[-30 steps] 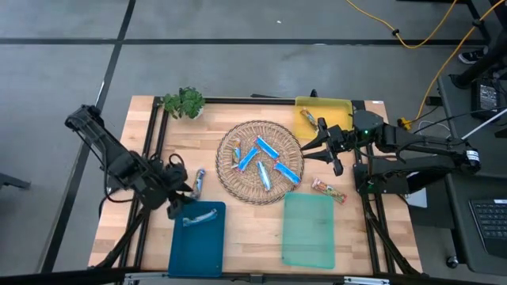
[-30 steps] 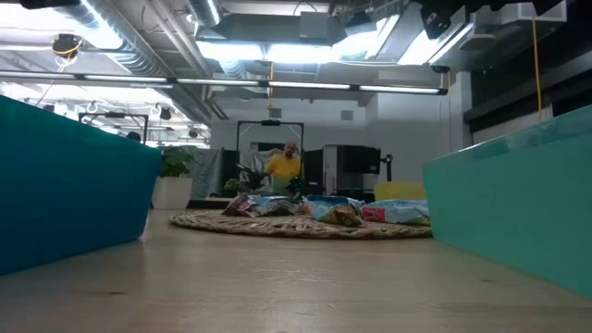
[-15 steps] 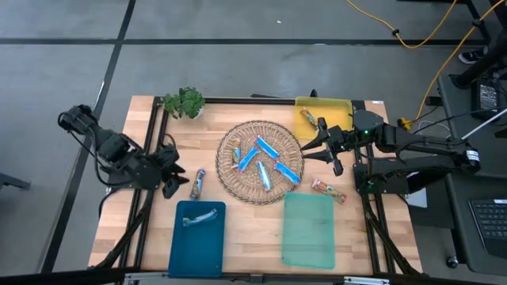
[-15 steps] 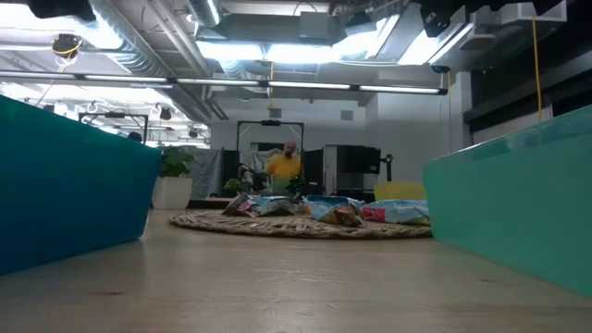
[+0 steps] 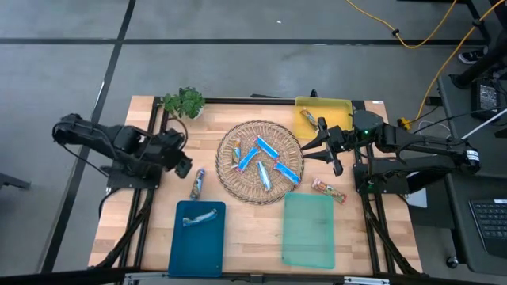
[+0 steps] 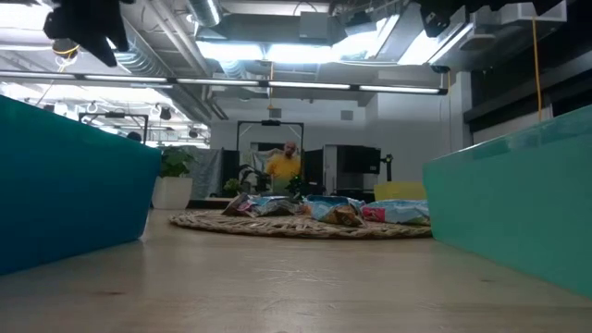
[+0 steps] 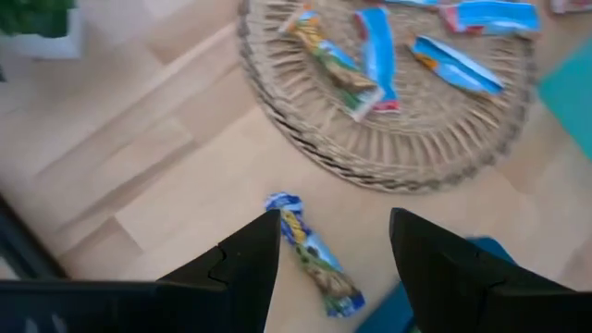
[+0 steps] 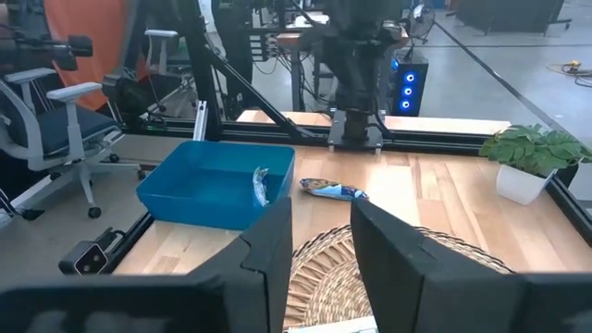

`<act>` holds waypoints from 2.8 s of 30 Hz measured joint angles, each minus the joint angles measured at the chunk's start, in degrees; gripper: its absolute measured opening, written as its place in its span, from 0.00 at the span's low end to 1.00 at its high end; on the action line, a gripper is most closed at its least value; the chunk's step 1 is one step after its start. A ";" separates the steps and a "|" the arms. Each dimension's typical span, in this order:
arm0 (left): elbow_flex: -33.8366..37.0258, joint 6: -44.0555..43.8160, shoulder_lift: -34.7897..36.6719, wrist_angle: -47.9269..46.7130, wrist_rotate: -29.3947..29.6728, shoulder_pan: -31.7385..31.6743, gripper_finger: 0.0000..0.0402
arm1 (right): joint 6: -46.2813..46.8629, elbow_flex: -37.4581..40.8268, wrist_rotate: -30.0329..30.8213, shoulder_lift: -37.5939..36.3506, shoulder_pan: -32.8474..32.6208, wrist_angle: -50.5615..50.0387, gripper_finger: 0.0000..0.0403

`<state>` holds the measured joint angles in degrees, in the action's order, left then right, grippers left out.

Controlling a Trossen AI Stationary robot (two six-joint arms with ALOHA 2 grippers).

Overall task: Pick and place Granola Bars by type
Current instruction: Put the blue granola bar into the blue bin

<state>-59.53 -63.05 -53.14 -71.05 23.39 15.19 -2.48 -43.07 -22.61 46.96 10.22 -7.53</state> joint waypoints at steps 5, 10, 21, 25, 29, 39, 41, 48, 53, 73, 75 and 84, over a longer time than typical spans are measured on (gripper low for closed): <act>0.02 1.71 -3.53 0.04 -2.34 -5.96 0.49 | -1.16 0.00 0.03 0.00 -0.01 0.00 0.29; 0.04 2.92 -7.87 0.09 -7.37 -10.25 0.49 | -1.22 0.00 0.02 0.00 0.00 0.00 0.29; 0.07 7.88 -17.70 3.56 -12.21 -12.39 0.49 | -2.75 0.00 0.04 0.02 0.00 -0.02 0.29; 0.09 7.92 -20.73 3.58 -13.90 -12.35 0.50 | -2.73 0.00 0.04 0.02 0.00 -0.02 0.29; 1.26 7.94 -22.97 5.09 -15.02 -12.33 0.57 | -2.63 0.00 0.04 0.02 0.00 -0.02 0.29; 15.75 1.67 -23.18 19.70 -20.12 -12.14 0.70 | -2.23 0.00 0.04 0.02 0.00 -0.31 0.29; 17.44 1.14 -23.18 21.53 -20.12 -12.14 0.70 | -2.20 0.00 0.04 0.02 0.00 -0.31 0.29; 22.76 -0.71 -23.18 31.09 -22.60 -12.12 0.70 | -2.12 0.00 0.04 0.02 0.00 -0.29 0.29; 24.89 -1.32 -23.16 34.57 -22.57 -12.14 0.69 | -2.09 0.00 0.04 0.02 0.00 -0.28 0.29; 26.45 -5.00 -23.16 35.80 -20.55 -12.14 0.62 | -2.26 0.00 0.04 0.02 -0.01 0.11 0.29; 26.45 -5.40 -23.16 36.50 -19.62 -12.14 0.60 | -2.23 0.00 0.04 0.02 0.00 0.09 0.29; 26.45 -5.24 -23.16 37.46 -20.73 -12.12 0.45 | -2.16 0.00 0.04 0.02 -0.01 0.07 0.29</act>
<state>-33.08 -68.29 -76.29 -33.58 2.66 3.06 -4.64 -43.07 -22.57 46.98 10.21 -7.46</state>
